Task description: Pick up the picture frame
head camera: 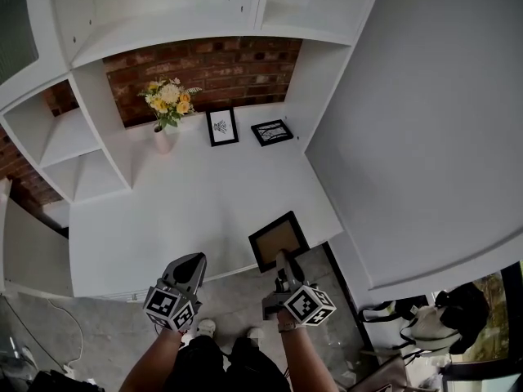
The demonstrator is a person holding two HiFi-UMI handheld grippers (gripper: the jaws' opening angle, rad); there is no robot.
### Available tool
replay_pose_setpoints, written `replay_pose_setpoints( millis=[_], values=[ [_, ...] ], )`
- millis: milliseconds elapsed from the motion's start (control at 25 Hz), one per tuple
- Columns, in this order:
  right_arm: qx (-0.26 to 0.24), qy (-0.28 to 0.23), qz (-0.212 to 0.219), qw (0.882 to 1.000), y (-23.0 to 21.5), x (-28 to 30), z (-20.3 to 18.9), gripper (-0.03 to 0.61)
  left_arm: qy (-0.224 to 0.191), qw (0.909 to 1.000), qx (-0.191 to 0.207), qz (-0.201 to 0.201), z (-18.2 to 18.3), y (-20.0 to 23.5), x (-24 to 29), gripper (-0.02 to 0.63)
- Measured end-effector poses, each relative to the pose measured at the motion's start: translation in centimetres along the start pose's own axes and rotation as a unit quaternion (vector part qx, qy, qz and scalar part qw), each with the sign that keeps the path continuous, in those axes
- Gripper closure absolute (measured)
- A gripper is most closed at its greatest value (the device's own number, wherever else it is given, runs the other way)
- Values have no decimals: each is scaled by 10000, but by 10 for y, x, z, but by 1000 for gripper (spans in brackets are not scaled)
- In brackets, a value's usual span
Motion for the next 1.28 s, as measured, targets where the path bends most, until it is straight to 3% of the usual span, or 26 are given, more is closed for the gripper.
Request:
replay_pose_setpoints(
  millis=[600, 800, 1280],
  values=[
    [-577, -413, 39, 9975, 16, -5, 48, 512, -287, 9995, 126, -67, 31, -3, 7, 617],
    [-928, -379, 121, 9949, 26, -4, 60, 512, -302, 9989, 350, -120, 38, -8, 12, 617],
    [-1776, -472, 161, 9828, 37, -3, 91, 512, -572, 9979, 281, -148, 62, -15, 30, 617]
  ],
)
Point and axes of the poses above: the fingertips, and each gripper's own axes: x forward along the fingers, y to its left, z out of its top, the point moved 3 cm from there along -x, backward along the fingers, and after that the axes turned 13 degrees about z, right-handed, at the moved point
